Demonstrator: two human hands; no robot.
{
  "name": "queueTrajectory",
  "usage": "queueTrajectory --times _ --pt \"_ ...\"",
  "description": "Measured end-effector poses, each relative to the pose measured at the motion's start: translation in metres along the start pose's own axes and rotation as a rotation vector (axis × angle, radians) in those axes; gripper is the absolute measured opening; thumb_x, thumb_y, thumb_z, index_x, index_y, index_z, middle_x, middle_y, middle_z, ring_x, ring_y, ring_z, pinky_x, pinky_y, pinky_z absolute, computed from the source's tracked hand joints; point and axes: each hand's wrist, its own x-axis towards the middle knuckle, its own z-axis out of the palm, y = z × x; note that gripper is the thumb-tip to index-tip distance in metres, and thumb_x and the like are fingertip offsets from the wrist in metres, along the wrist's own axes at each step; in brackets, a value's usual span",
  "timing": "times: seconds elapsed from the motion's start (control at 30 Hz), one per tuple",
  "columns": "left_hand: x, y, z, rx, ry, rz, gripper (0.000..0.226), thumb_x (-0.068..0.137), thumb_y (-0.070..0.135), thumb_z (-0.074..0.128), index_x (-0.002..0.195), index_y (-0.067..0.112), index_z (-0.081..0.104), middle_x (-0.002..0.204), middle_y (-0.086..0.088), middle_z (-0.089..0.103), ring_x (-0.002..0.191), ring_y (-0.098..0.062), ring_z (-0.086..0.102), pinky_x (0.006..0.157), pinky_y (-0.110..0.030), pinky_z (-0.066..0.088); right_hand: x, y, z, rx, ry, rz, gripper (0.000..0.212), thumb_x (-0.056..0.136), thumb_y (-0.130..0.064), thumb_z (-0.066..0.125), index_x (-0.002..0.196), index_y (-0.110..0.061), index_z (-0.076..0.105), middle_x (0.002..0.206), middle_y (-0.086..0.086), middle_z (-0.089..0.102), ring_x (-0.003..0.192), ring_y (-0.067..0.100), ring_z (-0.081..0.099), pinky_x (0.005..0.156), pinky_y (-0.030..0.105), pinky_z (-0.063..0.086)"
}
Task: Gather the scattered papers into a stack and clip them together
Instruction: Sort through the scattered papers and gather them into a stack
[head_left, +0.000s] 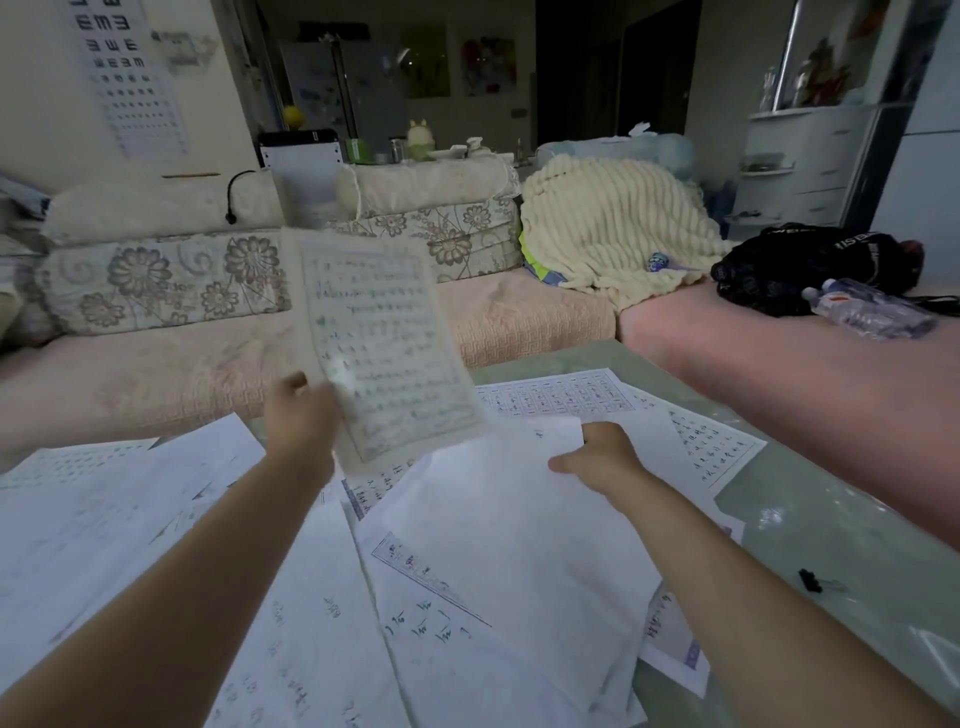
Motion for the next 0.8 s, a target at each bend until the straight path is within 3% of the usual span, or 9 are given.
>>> queueTrajectory --times 0.1,0.17,0.2,0.33,0.43,0.53,0.6,0.7,0.8 --pt "-0.031 -0.024 0.005 0.000 -0.185 -0.162 0.025 0.090 -0.004 0.048 0.087 0.014 0.064 0.074 -0.003 0.060 0.063 -0.022 0.053 0.056 -0.025 0.041 -0.001 -0.007 -0.003 0.042 -0.022 -0.005 0.021 0.075 -0.003 0.076 0.066 -0.018 0.065 0.070 -0.003 0.067 0.069 0.017 0.064 0.063 0.027 0.056" --pt "-0.046 -0.050 0.009 0.069 -0.252 -0.242 0.023 0.091 -0.002 0.050 0.082 0.012 0.065 0.077 -0.005 0.063 0.065 -0.022 0.056 0.059 -0.025 0.044 -0.004 -0.010 -0.004 0.019 -0.010 0.004 0.042 0.078 0.002 0.068 0.053 -0.022 0.044 0.052 -0.009 0.045 0.052 0.011 0.043 0.042 0.019 0.034" --pt "-0.052 -0.064 0.010 0.115 -0.278 -0.273 0.023 0.091 -0.002 0.051 0.080 0.012 0.065 0.079 -0.008 0.064 0.066 -0.023 0.057 0.060 -0.026 0.044 -0.004 -0.010 -0.004 -0.001 -0.010 0.017 0.042 0.079 0.001 0.065 0.053 -0.020 0.040 0.052 -0.007 0.040 0.052 0.013 0.039 0.043 0.020 0.029" --pt "-0.076 -0.099 0.017 0.248 -0.337 -0.383 0.025 0.086 -0.005 0.042 0.087 0.004 0.066 0.080 -0.012 0.062 0.068 -0.028 0.055 0.057 -0.034 0.044 -0.004 -0.006 -0.002 0.036 -0.043 0.022 0.013 0.092 -0.029 0.059 0.087 -0.019 0.053 0.086 0.002 0.054 0.070 0.019 0.052 0.058 0.026 0.036" --pt "-0.089 -0.103 0.019 0.276 -0.336 -0.387 0.026 0.085 -0.003 0.039 0.082 0.003 0.064 0.083 -0.013 0.066 0.068 -0.028 0.057 0.057 -0.031 0.044 -0.002 -0.003 -0.004 -0.127 0.015 -0.050 0.046 0.093 -0.050 0.049 0.126 -0.020 0.059 0.128 0.005 0.060 0.115 0.028 0.055 0.090 0.036 0.045" --pt "-0.094 -0.097 0.018 0.421 -0.361 -0.255 0.017 0.086 0.009 0.048 0.087 0.002 0.063 0.081 -0.006 0.068 0.065 -0.021 0.060 0.054 -0.023 0.046 -0.003 -0.001 -0.003 -0.181 -0.141 -0.101 0.060 0.093 -0.053 0.052 0.125 -0.002 0.061 0.129 0.020 0.062 0.117 0.036 0.059 0.091 0.037 0.046" --pt "-0.097 -0.095 0.017 0.643 -0.367 -0.101 0.020 0.086 0.025 0.055 0.098 0.009 0.060 0.090 0.001 0.066 0.073 -0.016 0.063 0.055 -0.025 0.051 -0.006 0.004 0.001 -0.269 -0.253 -0.038 0.071 0.087 -0.054 0.064 0.138 -0.006 0.053 0.142 0.012 0.054 0.128 0.031 0.053 0.099 0.036 0.043" --pt "-0.099 -0.100 0.009 0.944 -0.329 0.157 0.063 0.075 0.045 0.071 0.123 0.017 0.040 0.125 -0.005 0.045 0.113 -0.024 0.048 0.090 -0.039 0.050 -0.009 0.009 0.010 -0.462 -0.249 -0.049 0.082 0.074 -0.054 0.077 0.141 -0.017 0.049 0.140 0.005 0.051 0.131 0.025 0.046 0.102 0.035 0.043" --pt "-0.096 -0.108 0.003 1.040 -0.558 0.356 0.104 0.067 0.066 0.072 0.148 0.036 0.014 0.157 0.001 0.003 0.145 -0.028 0.009 0.115 -0.049 0.020 -0.006 0.002 0.024 -0.514 -0.249 -0.067 0.070 0.063 -0.056 0.080 0.123 -0.023 0.062 0.121 -0.001 0.062 0.121 0.025 0.054 0.098 0.034 0.048"
